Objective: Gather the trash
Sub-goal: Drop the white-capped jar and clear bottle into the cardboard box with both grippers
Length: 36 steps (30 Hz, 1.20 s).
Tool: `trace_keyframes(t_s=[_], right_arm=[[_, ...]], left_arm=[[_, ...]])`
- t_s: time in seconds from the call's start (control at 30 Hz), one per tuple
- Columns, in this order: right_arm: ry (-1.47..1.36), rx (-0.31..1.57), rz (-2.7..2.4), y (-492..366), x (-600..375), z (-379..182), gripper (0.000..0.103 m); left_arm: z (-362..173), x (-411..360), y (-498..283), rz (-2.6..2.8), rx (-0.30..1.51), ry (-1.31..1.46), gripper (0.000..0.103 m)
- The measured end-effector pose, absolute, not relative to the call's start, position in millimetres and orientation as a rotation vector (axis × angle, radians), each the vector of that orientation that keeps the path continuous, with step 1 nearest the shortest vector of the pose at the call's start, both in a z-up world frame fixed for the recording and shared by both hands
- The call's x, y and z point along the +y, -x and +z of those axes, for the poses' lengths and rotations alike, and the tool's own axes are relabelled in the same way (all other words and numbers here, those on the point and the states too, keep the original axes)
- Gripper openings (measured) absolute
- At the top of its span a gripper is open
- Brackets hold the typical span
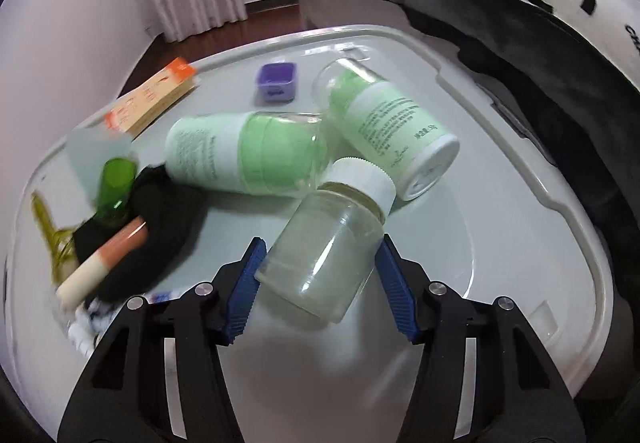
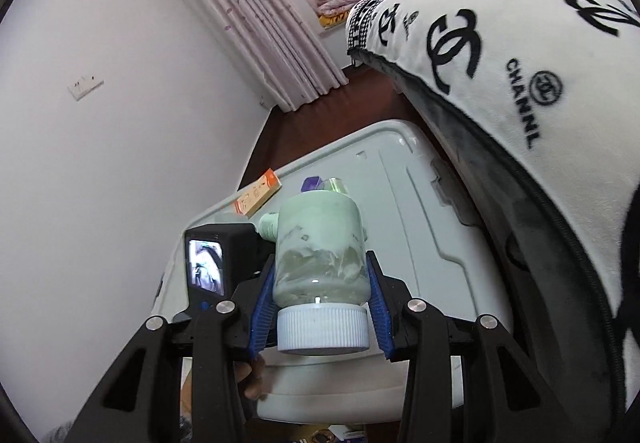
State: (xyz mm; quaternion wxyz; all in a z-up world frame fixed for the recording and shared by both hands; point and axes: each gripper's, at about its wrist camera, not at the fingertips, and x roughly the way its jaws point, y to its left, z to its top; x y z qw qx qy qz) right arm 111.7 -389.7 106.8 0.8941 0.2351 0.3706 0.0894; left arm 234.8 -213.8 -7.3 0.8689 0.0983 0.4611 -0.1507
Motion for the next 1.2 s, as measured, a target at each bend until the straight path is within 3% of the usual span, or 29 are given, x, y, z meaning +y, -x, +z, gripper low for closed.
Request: trace_keyframes(t_s=[0.2,0.4,0.57,0.73,0.83,1.03,1.1,1.13,1.17,1.2], right_arm=[[-0.465,0.780,0.174,-113,-387,100,0.041],[-0.423,0.771,0.174,-85,-365,89,0.041],[-0.349,0.772,0.260,-4,-303,65,0.041],[-0.425,0.944,0.319,60,-261,12,0.041],[-0.360,1.095,0.348,66,-234,-16,0.041],[-0.238,1.148,0.359,65,-213,-24,0.041],[-0.227,1.197,0.349,61,-212,-30,0.045],[-0.220,1.205,0.339,60,-212,-31,0.061],[-0.213,1.201,0.327,60,-214,-29,0.071],[-0.215,1.187,0.323,60,-215,-27,0.071]], left_arm=[[61,-161,-162,-0.321,0.886,-0.121,0.055],[101,-79,-31,-0.196,0.835,-0.109,0.056],[66,-41,41,-0.148,0.870,-0.106,0.056],[3,-25,63,-0.151,1.062,-0.065,0.056],[-9,-13,57,-0.158,1.123,0.009,0.056],[-25,-13,55,-0.159,1.198,0.013,0.056],[-30,-14,52,-0.160,1.222,0.006,0.057],[-32,-14,53,-0.157,1.239,-0.001,0.066],[-34,-15,51,-0.150,1.246,-0.011,0.072],[-33,-15,51,-0.148,1.242,-0.011,0.079]])
